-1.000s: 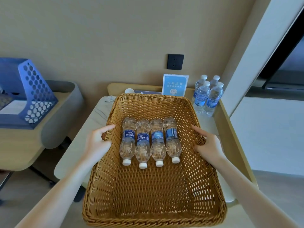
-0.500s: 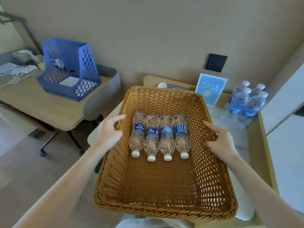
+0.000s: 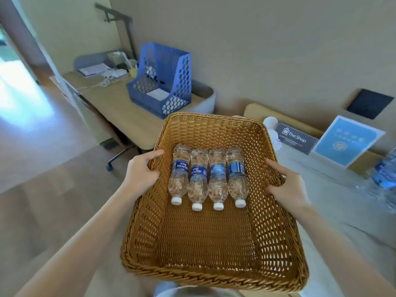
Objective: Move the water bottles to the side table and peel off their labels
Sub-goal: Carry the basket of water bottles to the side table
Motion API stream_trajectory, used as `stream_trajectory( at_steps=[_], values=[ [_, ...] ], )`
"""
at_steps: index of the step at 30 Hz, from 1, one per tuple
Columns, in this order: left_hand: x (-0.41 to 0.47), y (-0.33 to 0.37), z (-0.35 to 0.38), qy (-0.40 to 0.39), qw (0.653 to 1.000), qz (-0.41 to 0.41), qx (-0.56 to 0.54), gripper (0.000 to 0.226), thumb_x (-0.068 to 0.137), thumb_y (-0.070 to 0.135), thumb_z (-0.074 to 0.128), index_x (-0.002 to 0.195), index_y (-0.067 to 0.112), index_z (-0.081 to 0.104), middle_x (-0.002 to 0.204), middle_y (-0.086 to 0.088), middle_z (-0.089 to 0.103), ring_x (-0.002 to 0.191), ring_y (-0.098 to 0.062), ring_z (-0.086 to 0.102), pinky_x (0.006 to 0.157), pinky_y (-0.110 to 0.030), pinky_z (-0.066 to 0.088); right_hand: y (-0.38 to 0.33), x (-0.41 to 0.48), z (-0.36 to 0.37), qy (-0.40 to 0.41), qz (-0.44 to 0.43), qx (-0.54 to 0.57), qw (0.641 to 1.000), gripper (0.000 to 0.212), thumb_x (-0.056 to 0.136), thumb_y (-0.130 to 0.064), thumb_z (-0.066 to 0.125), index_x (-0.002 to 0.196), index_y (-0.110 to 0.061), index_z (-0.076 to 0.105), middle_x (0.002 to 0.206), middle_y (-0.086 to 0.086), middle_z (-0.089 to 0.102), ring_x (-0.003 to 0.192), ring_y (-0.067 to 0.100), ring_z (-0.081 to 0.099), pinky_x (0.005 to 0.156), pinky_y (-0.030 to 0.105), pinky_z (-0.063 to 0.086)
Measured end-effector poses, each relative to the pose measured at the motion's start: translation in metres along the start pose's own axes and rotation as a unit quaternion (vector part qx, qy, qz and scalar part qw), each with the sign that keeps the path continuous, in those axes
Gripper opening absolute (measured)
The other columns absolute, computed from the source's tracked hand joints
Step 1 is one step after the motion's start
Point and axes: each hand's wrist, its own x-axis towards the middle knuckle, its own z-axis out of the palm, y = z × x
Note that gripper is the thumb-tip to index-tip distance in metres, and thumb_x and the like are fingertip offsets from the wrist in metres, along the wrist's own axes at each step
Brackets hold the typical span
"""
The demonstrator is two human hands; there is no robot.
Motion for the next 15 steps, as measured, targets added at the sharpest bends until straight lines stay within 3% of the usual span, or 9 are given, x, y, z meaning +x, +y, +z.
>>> stream_trajectory(
  at_steps=[3, 7, 12, 15],
  values=[
    [-0.002, -0.023, -0.031, 0.016, 1.0, -0.012, 0.0, 0.061, 0.081, -0.006, 0.068, 0.134, 0.022, 0.064, 0.133, 0.0, 0.065, 0.123, -0.015, 0.058, 0.1, -0.021, 0.038, -0.025, 0.006, 0.031, -0.015, -0.022, 0.003, 1.0, 0.078, 0.077, 0.009, 0.071, 0.141, -0.033, 0.057, 0.143, -0.001, 0.059, 0.127, 0.011, 0.052, 0.102, 0.02, 0.035],
    [-0.004, -0.06, -0.075, 0.044, 0.998, -0.04, -0.004, 0.057, 0.084, -0.001, 0.071, 0.136, 0.023, 0.062, 0.135, 0.003, 0.062, 0.116, -0.006, 0.049, 0.102, -0.025, 0.033, -0.061, 0.01, 0.075, -0.069, -0.044, 0.017, 0.996, 0.079, 0.077, 0.012, 0.07, 0.144, -0.028, 0.055, 0.146, -0.001, 0.055, 0.127, 0.004, 0.046, 0.101, 0.012, 0.032],
    [-0.012, -0.108, -0.131, 0.076, 0.995, -0.069, -0.012, 0.058, 0.083, -0.002, 0.069, 0.136, 0.023, 0.062, 0.135, 0.003, 0.062, 0.12, -0.007, 0.05, 0.104, -0.026, 0.034, -0.103, 0.006, 0.137, -0.114, -0.074, 0.011, 0.991, 0.079, 0.077, 0.011, 0.072, 0.145, -0.024, 0.053, 0.148, 0.002, 0.053, 0.13, 0.007, 0.046, 0.106, 0.021, 0.032],
    [-0.019, -0.137, -0.168, 0.098, 0.992, -0.081, -0.006, 0.059, 0.082, -0.004, 0.067, 0.135, 0.023, 0.063, 0.135, 0.002, 0.063, 0.121, -0.01, 0.055, 0.106, -0.028, 0.038, -0.128, 0.004, 0.178, -0.127, -0.102, -0.02, 0.986, 0.078, 0.078, 0.003, 0.076, 0.144, -0.031, 0.054, 0.145, -0.001, 0.056, 0.12, 0.006, 0.056, 0.089, 0.003, 0.037]
  ],
)
